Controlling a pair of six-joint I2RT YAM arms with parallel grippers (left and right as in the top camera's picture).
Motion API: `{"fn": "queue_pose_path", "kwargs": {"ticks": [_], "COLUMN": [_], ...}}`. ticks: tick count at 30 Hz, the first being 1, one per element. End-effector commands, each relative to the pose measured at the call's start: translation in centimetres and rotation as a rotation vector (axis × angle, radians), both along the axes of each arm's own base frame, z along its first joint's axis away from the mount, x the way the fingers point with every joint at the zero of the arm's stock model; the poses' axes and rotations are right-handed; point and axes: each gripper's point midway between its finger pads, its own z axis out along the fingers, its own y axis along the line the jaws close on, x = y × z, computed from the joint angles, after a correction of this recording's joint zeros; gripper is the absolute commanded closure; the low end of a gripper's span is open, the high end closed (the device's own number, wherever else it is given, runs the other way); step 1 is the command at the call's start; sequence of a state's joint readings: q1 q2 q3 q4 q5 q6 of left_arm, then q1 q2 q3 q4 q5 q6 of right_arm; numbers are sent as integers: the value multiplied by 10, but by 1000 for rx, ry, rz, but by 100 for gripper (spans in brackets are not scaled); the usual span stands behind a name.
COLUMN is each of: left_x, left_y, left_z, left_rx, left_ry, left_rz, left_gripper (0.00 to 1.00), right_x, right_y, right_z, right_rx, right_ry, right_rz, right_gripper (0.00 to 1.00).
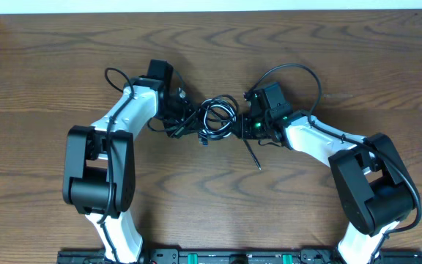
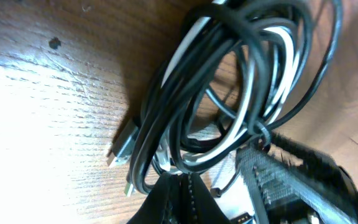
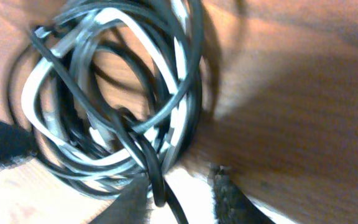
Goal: Untangle cables
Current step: 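Open both grippers, release the coil onto the table and back away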
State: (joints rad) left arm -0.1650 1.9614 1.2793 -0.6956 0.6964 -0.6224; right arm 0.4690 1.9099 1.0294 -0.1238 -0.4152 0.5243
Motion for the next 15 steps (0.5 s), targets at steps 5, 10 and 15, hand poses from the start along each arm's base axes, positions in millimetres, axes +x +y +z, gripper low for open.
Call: {"fn": "queue_pose_path", "kwargs": {"ticks": [5,10,15], "left_x": [23,26,12], "left_y": [15,50,84], "left_z": [59,74,64], "left_rx": [38,184,341], "left_ry": [-244,-299,-226], "left_rz": [-32,29,67], "left_gripper": [92,83,54], "right_x": [14,34,42], "right_y": [8,-21,-32], "right_z": [60,67,62], "right_rx": [178,86,25], "right_ry": [-101,-195,-218], "right_rz": [41,-23,-73], "right_gripper": [40,1,1]}}
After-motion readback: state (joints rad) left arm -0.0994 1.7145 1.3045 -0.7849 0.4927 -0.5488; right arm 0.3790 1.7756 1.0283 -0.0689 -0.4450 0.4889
